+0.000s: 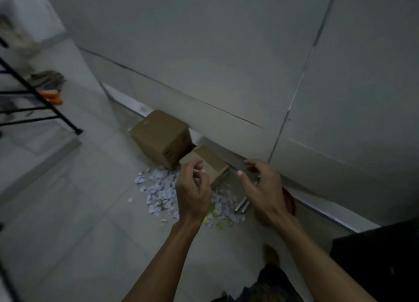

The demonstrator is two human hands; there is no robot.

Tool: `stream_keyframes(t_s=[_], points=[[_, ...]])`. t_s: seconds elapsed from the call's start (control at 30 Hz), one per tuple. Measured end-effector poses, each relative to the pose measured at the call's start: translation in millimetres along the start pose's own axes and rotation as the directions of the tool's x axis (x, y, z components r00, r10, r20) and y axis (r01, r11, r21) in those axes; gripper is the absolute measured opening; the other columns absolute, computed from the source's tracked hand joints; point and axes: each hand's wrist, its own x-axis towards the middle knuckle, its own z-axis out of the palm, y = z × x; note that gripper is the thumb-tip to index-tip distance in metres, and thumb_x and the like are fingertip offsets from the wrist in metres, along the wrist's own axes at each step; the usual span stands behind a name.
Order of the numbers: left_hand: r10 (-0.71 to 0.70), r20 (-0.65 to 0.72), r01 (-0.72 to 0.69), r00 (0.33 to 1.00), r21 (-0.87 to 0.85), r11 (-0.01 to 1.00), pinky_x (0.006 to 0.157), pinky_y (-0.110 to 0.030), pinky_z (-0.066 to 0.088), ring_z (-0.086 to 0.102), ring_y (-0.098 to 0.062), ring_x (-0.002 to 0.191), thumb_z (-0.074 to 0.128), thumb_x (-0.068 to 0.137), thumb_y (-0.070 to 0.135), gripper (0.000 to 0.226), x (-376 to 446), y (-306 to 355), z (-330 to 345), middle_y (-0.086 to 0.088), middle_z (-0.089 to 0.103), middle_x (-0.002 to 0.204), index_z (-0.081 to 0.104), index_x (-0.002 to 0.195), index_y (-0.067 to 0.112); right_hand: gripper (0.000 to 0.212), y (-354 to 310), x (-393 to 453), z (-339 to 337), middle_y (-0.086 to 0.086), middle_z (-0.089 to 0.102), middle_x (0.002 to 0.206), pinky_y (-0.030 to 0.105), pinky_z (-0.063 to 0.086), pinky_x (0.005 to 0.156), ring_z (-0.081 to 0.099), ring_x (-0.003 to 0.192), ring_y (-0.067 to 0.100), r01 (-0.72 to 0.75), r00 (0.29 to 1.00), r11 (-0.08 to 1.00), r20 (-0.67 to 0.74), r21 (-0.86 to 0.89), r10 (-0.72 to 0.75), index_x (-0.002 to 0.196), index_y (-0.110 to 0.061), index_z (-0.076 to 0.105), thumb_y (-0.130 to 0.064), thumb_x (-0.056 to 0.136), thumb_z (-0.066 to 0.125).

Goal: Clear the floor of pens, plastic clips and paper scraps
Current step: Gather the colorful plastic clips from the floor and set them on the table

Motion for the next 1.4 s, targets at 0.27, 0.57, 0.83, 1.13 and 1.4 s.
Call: stream_keyframes(t_s=[0.27,0.57,0.83,1.13,1.4], points=[[-0.14,-0.129,0.143,0.982,0.008,0.99,0.06,-0.014,0.048,0.061,-0.006,0.075,0.053,0.093,0.012,0.019,18,-68,-92,0.001,0.063,0.09,0.06,0.108,0.022,0.026,-57,-3,104,0.003,0.067,0.101,0.027,0.049,0.074,0.06,0.09,0.011,0.042,0.98,0.999,0.197,-0.008,-0.04,0.109,-0.012,0.067,-0.026,0.087,0.068],[-0.249,-0.065,0.253,0.966,0.044,0.967,0.061,-0.024,0.052,0.062,-0.013,0.075,0.053,0.094,0.008,0.021,85,-146,-144,0.001,0.062,0.089,0.061,0.111,0.019,0.025,-87,43,224,-0.001,0.067,0.098,0.029,0.053,0.075,0.061,0.088,0.009,-0.009,0.955,1.0,0.295,0.023,0.002,0.109,-0.015,0.067,-0.028,0.087,0.067],[-0.318,0.083,0.309,0.944,0.102,0.945,0.06,-0.026,0.054,0.06,-0.01,0.075,0.053,0.094,0.009,0.022,163,-204,-179,0.002,0.061,0.09,0.06,0.113,0.016,0.025,-113,80,306,-0.007,0.064,0.09,0.017,0.046,0.071,0.06,0.083,0.006,-0.112,0.946,0.994,0.308,0.002,0.106,0.109,-0.013,0.068,-0.022,0.086,0.069],[-0.273,0.352,0.259,0.896,0.086,0.962,0.066,-0.038,0.055,0.061,-0.009,0.076,0.053,0.093,0.012,0.023,224,-252,-178,0.003,0.063,0.087,0.06,0.114,0.018,0.02,-119,101,352,-0.009,0.065,0.082,0.006,0.038,0.059,0.058,0.072,-0.004,-0.304,0.894,0.944,0.304,-0.128,0.329,0.104,-0.018,0.068,-0.029,0.087,0.068],[-0.09,0.681,0.103,0.727,0.022,0.994,0.064,-0.02,0.045,0.057,-0.001,0.079,0.055,0.092,0.011,0.043,258,-311,-168,0.0,0.055,0.114,0.048,0.134,0.016,0.025,-117,80,393,0.0,0.068,0.086,0.018,0.043,0.064,0.063,0.076,0.01,-0.556,0.825,0.828,0.072,-0.07,0.56,0.109,-0.011,0.07,-0.024,0.088,0.065]])
